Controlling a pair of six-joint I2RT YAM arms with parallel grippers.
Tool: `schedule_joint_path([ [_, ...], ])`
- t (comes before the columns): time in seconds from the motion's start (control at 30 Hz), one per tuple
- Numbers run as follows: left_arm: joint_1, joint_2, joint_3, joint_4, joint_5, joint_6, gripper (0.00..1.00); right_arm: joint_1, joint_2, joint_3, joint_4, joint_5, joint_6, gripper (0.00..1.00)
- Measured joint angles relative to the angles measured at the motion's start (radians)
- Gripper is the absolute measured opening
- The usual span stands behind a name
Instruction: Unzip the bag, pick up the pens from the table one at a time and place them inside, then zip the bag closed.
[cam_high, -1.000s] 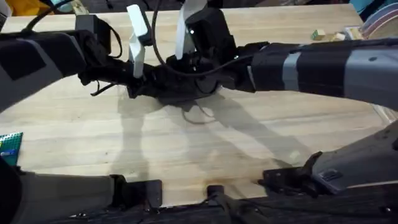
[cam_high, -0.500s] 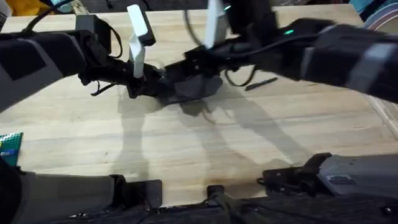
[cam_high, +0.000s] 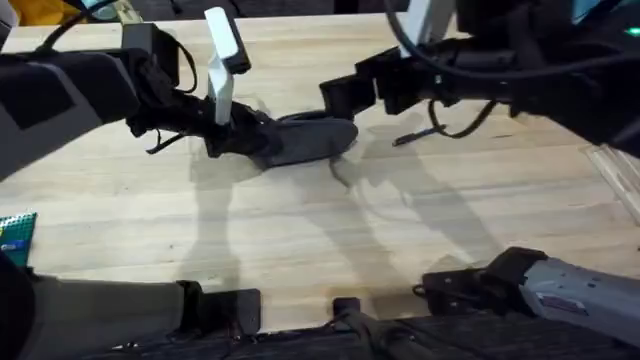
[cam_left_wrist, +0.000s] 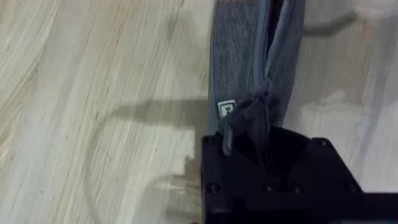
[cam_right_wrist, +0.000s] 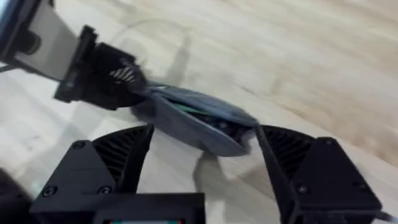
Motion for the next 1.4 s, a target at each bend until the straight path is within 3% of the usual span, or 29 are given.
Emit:
schedule_joint_path([
  [0.1, 0.0, 0.0, 0.0, 0.0, 0.0, 0.0, 0.045, 0.0, -0.034, 0.0, -0.001, 0.062, 0.005, 0.998],
  [0.13, 0.0, 0.0, 0.0, 0.009, 0.0, 0.004, 0.369, 0.0, -0.061, 0.0, -0.001, 0.116, 0.026, 0.998],
  [0.17, 0.0, 0.0, 0.0, 0.011, 0.0, 0.004, 0.543, -0.001, -0.07, 0.0, 0.0, 0.138, 0.039, 0.998],
  [0.27, 0.0, 0.0, 0.0, 0.011, 0.0, 0.002, 0.952, -0.002, -0.082, 0.0, 0.0, 0.189, 0.074, 0.998],
  [0.3, 0.0, 0.0, 0.0, 0.011, 0.0, 0.003, 0.982, -0.002, -0.084, 0.0, 0.001, 0.201, 0.085, 0.998],
  [0.53, 0.0, 0.0, 0.0, 0.012, -0.001, 0.004, 0.992, -0.004, -0.085, 0.0, 0.002, 0.276, 0.177, 0.998],
  [0.87, 0.0, -0.027, 0.009, 0.022, -0.04, 0.004, 0.992, -0.005, -0.084, 0.0, -0.014, 0.497, 0.494, 0.998],
  [1.13, 0.0, -0.199, 0.051, 0.024, -0.118, 0.004, 0.992, -0.008, -0.085, 0.0, -0.184, 0.739, 0.865, 0.998],
  [1.4, 0.0, -0.24, 0.053, 0.033, -0.148, 0.004, 0.992, -0.055, -0.053, 0.0, -0.298, 0.822, 1.044, 0.998],
])
